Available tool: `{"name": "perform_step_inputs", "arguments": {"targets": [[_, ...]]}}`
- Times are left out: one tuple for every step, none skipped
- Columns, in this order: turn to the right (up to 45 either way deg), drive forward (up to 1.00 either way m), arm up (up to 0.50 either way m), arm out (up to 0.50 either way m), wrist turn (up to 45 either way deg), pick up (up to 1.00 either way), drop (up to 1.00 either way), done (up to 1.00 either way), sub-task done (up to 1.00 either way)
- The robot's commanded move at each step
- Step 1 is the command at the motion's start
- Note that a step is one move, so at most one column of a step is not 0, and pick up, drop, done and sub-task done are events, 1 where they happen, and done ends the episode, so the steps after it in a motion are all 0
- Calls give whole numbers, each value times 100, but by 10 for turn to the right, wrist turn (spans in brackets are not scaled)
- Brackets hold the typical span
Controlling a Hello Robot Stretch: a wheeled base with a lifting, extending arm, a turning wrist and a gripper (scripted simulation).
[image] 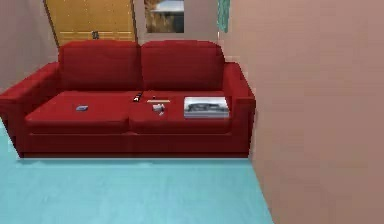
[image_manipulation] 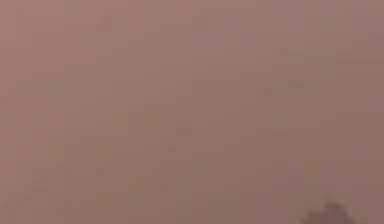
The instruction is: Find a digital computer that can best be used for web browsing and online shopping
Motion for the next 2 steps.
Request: {"name": "perform_step_inputs", "arguments": {"targets": [[-450, 0, 0, 0, 0, 0, 0, 0, 0], [-90, 0, 0, 0, 0, 0, 0, 0, 0]]}}
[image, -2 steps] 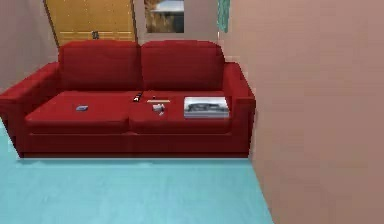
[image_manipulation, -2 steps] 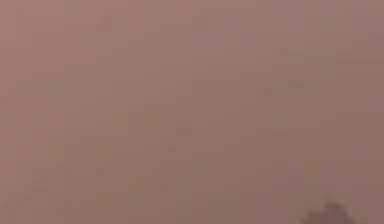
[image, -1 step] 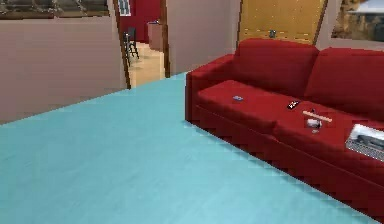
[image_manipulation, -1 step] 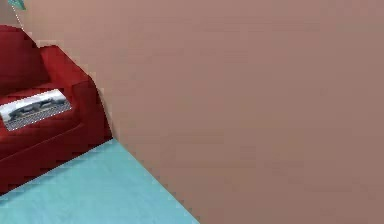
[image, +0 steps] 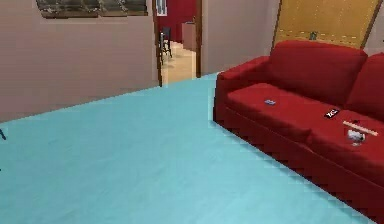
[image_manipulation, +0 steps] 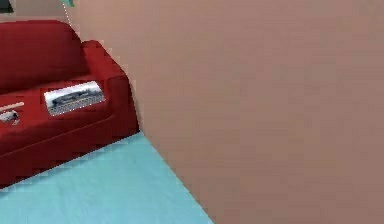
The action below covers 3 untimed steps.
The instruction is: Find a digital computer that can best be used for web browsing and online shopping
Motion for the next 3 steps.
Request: {"name": "perform_step_inputs", "arguments": {"targets": [[0, 100, 0, 0, 0, 0, 0, 0, 0], [0, 100, 0, 0, 0, 0, 0, 0, 0], [-30, 0, 0, 0, 0, 0, 0, 0, 0]]}}
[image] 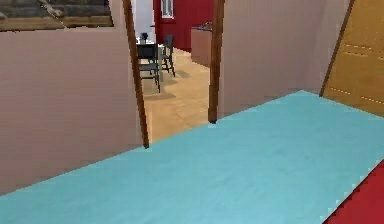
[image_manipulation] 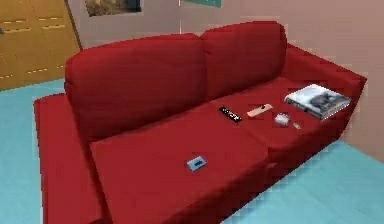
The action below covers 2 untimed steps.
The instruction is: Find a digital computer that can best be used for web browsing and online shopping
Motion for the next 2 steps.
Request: {"name": "perform_step_inputs", "arguments": {"targets": [[0, 100, 0, 0, 0, 0, 0, 0, 0], [0, 95, 0, 0, 0, 0, 0, 0, 0]]}}
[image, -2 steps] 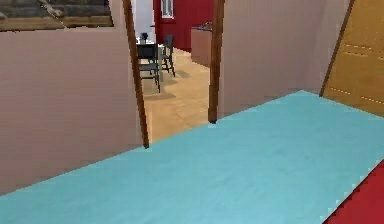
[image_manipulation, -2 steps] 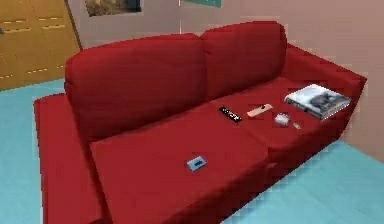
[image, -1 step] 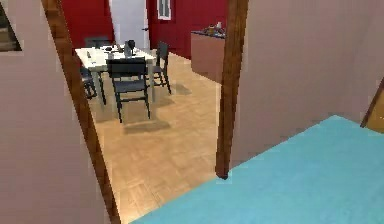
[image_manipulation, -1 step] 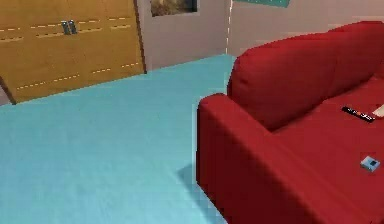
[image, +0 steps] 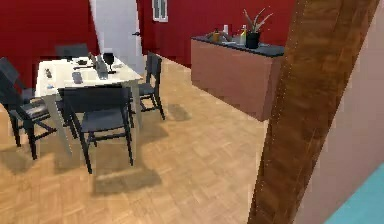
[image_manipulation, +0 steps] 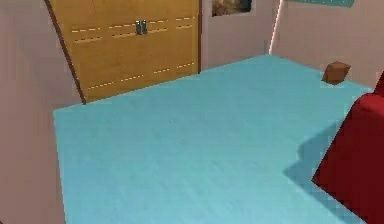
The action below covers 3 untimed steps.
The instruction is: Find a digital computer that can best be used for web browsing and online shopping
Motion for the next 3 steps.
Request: {"name": "perform_step_inputs", "arguments": {"targets": [[-300, 0, 0, 0, 0, 0, 0, 0, 0], [0, 60, 0, 0, 0, 0, 0, 0, 0], [360, 0, 0, 0, 0, 0, 0, 0, 0]]}}
